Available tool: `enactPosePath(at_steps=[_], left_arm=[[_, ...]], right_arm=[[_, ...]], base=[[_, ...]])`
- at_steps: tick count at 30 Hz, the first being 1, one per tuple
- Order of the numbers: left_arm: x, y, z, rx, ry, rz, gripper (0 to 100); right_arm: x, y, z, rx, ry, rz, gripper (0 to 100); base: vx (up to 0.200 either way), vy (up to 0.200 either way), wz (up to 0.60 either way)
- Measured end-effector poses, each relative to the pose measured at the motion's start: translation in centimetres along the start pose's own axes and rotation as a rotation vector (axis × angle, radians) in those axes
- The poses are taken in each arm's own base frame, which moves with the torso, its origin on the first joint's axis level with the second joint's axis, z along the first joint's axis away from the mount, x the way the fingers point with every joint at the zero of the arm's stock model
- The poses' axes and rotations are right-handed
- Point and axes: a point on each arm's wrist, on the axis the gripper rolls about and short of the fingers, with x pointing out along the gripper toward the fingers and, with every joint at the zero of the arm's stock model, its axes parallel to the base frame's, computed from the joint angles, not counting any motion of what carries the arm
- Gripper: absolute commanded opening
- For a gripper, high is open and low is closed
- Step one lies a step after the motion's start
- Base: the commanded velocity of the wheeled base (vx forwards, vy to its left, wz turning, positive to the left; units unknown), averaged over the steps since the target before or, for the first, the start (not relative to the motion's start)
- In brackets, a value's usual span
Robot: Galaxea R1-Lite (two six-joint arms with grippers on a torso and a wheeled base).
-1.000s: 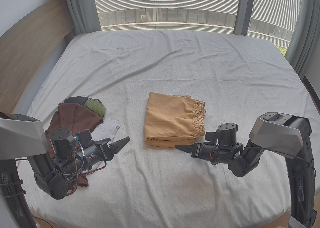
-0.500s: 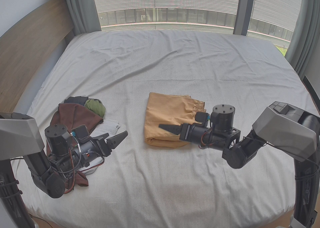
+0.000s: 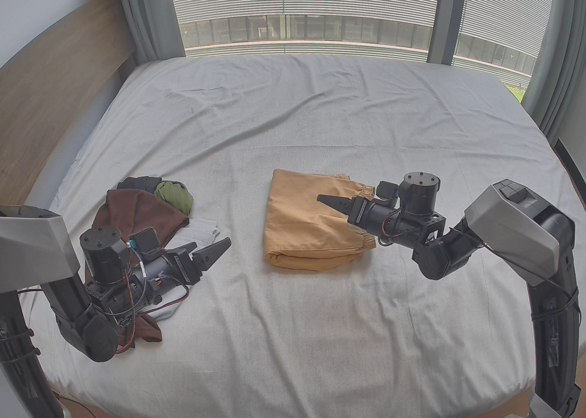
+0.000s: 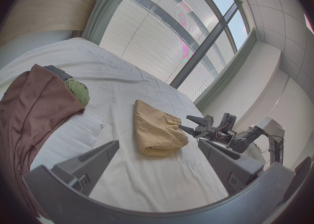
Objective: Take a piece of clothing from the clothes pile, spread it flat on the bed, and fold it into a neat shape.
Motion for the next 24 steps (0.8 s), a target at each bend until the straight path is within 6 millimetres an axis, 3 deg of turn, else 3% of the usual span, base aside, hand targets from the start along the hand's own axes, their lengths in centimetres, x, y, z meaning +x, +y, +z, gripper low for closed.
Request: enactPosePath(at_steps=[2, 3, 11, 19, 24], left_arm=[[0.0, 0.0, 0.0, 0.0, 0.0, 0.002, 100], [0.0, 0.1, 0.0, -0.002, 0.002, 0.004, 100], [-0.3, -0.3, 0.4, 0.001, -0.013, -0.007, 100], [-1.9, -1.8, 1.4, 0.001, -0.034, -0.057, 100], [-4.7, -3.7, 2.7, 0.019, -0.072, -0.115, 100]], right_arm=[[0.1, -0.7, -0.2, 0.005, 0.001, -0.01, 100], [0.7, -4.1, -3.0, 0.04, 0.046, -0.071, 100], [-0.3, -3.5, -3.3, 0.033, 0.021, -0.08, 100], [-4.0, 2.4, 0.8, -0.016, -0.056, -0.015, 100], [-8.6, 6.6, 2.6, -0.075, -0.093, 0.01, 100]], base=[[0.0, 0.0, 0.0], [0.0, 0.0, 0.0], [0.0, 0.0, 0.0], [0.0, 0.0, 0.0], [0.0, 0.0, 0.0]])
